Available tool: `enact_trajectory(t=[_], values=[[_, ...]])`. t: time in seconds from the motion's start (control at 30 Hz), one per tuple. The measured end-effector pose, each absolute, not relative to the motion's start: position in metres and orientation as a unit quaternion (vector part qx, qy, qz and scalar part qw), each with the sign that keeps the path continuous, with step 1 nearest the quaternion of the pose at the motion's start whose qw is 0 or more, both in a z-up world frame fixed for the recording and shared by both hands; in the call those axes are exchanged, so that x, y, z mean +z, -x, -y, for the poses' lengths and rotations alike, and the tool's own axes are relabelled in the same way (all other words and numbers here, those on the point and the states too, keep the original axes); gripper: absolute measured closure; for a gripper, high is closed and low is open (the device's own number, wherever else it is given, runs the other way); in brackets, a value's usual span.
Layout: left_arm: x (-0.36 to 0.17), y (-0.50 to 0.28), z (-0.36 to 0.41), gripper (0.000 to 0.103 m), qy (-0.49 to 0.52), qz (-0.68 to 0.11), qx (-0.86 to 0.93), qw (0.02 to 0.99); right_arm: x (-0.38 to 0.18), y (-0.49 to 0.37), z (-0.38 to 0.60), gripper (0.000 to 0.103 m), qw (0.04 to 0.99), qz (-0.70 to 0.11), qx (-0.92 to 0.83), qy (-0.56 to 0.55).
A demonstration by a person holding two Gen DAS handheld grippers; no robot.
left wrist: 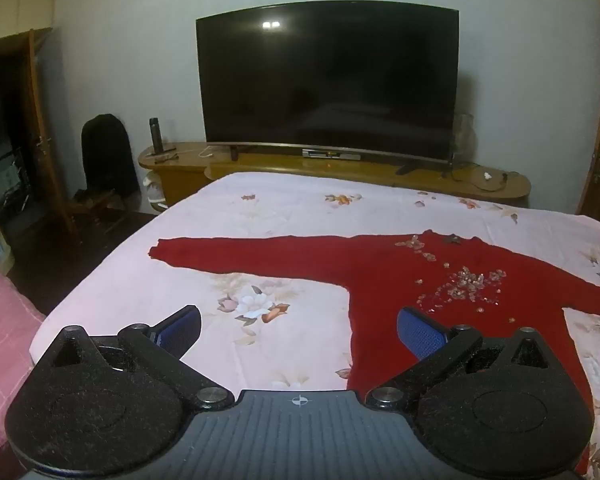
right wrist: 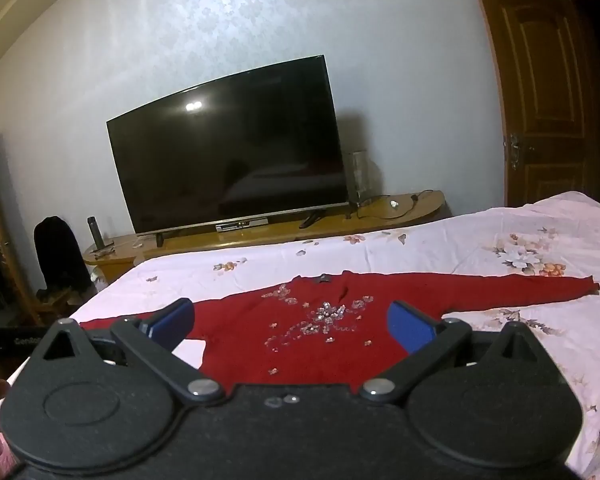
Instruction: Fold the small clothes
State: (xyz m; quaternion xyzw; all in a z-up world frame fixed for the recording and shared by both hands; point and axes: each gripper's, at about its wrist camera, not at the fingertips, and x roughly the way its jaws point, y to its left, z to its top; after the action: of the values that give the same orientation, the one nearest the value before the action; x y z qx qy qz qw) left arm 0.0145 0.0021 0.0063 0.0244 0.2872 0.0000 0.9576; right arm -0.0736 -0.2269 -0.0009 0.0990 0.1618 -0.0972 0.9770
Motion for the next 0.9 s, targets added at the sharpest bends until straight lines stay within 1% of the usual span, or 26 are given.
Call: enact_trajectory(t=[0.17,0.33,0.9], values=[[0.006,-0.014,-0.002,0.0,-0.026,-0.287,-0.002,0.957,-0.011,0.069,0.22,0.0,0.977,-0.165,-0.095,-0.096],[0.006,-0.016,-0.002,0.0,-0.023,-0.289,-0.002,0.957,-0.002,0.071,0.227,0.0,0.977,-0.163,-0.092,-0.101],[0.006,-0.019,-0.013,0.0,-0.022,-0.292,0.001,0.956,-0.008,0.069,0.227,0.0,0.982,-0.146,-0.081,-0.091]])
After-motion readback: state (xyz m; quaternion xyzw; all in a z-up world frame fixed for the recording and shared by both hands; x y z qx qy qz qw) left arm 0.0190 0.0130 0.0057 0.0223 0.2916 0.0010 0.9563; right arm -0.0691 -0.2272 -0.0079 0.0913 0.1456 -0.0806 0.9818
